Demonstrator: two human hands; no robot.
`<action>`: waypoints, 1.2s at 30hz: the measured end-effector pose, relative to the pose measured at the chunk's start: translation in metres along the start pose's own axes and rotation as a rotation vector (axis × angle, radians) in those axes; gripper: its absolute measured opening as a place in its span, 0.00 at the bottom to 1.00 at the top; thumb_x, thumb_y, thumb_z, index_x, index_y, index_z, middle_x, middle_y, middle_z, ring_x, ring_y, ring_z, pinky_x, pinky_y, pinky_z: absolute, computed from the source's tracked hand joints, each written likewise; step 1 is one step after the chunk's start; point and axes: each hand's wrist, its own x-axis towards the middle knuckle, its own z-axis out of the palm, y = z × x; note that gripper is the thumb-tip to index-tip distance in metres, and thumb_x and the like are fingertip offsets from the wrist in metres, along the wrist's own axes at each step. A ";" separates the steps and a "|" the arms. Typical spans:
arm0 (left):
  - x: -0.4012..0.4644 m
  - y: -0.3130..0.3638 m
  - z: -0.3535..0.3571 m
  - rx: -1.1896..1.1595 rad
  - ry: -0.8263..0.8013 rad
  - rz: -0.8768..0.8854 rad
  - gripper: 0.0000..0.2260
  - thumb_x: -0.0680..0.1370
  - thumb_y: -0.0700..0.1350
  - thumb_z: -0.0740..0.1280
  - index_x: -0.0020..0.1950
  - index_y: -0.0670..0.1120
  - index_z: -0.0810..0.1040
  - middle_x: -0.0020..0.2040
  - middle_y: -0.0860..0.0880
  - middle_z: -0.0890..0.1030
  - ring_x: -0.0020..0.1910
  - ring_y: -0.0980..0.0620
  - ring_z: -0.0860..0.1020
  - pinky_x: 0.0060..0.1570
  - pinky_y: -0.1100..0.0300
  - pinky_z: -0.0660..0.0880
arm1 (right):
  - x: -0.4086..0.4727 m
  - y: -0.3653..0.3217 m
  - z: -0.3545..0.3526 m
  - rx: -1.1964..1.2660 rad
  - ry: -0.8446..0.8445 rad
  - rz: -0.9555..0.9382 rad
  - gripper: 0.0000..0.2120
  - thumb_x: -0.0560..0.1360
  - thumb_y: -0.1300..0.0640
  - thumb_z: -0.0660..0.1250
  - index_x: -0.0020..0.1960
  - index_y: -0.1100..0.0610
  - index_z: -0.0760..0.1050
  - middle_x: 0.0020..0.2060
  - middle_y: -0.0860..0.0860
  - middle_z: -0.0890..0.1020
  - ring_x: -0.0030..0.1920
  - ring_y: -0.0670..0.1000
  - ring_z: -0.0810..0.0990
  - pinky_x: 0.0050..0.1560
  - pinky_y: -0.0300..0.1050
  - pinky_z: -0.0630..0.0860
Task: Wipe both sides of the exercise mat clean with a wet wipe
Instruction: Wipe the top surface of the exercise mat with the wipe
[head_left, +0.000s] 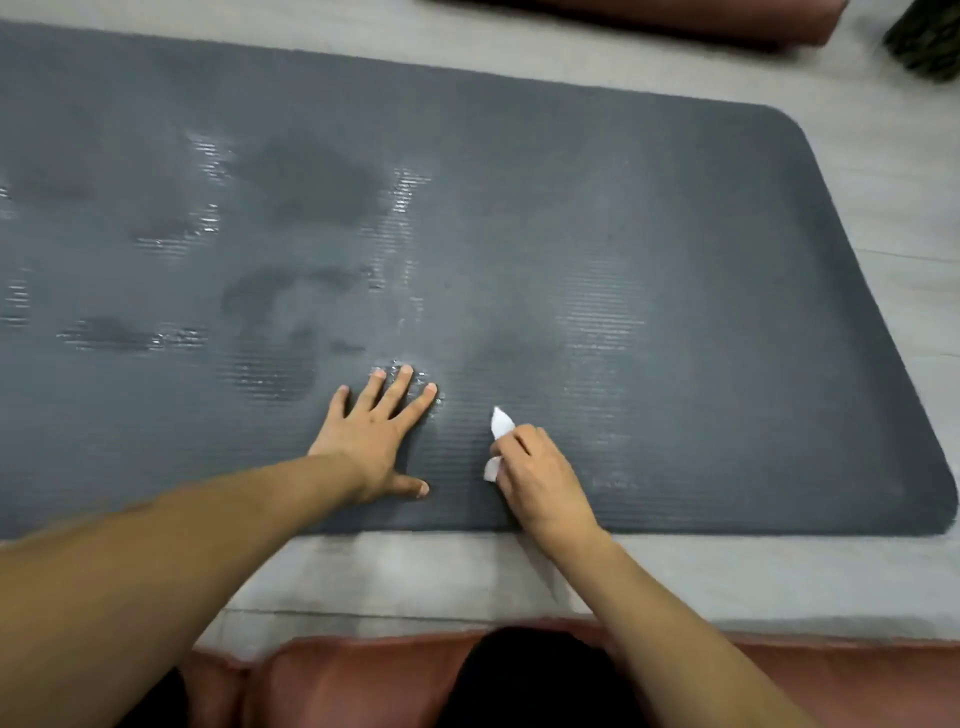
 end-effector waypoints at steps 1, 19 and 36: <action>0.000 -0.001 0.000 0.003 0.012 0.008 0.55 0.71 0.75 0.65 0.81 0.60 0.30 0.82 0.50 0.30 0.83 0.44 0.36 0.79 0.37 0.44 | 0.015 0.001 0.002 0.007 0.055 0.045 0.10 0.74 0.58 0.56 0.45 0.59 0.76 0.43 0.54 0.76 0.43 0.57 0.76 0.47 0.47 0.71; 0.097 -0.149 -0.039 -0.107 0.573 -0.121 0.25 0.78 0.55 0.55 0.73 0.48 0.72 0.73 0.44 0.73 0.68 0.41 0.74 0.65 0.43 0.72 | 0.332 0.012 0.026 0.025 0.405 0.210 0.07 0.72 0.68 0.65 0.49 0.60 0.74 0.44 0.58 0.77 0.45 0.61 0.74 0.48 0.50 0.67; 0.219 -0.267 -0.104 -0.237 0.625 -0.271 0.30 0.81 0.60 0.49 0.83 0.53 0.60 0.84 0.46 0.58 0.82 0.41 0.54 0.80 0.36 0.46 | 0.414 -0.006 0.081 -0.102 0.579 0.355 0.07 0.78 0.53 0.65 0.51 0.53 0.80 0.53 0.49 0.79 0.50 0.56 0.73 0.62 0.51 0.70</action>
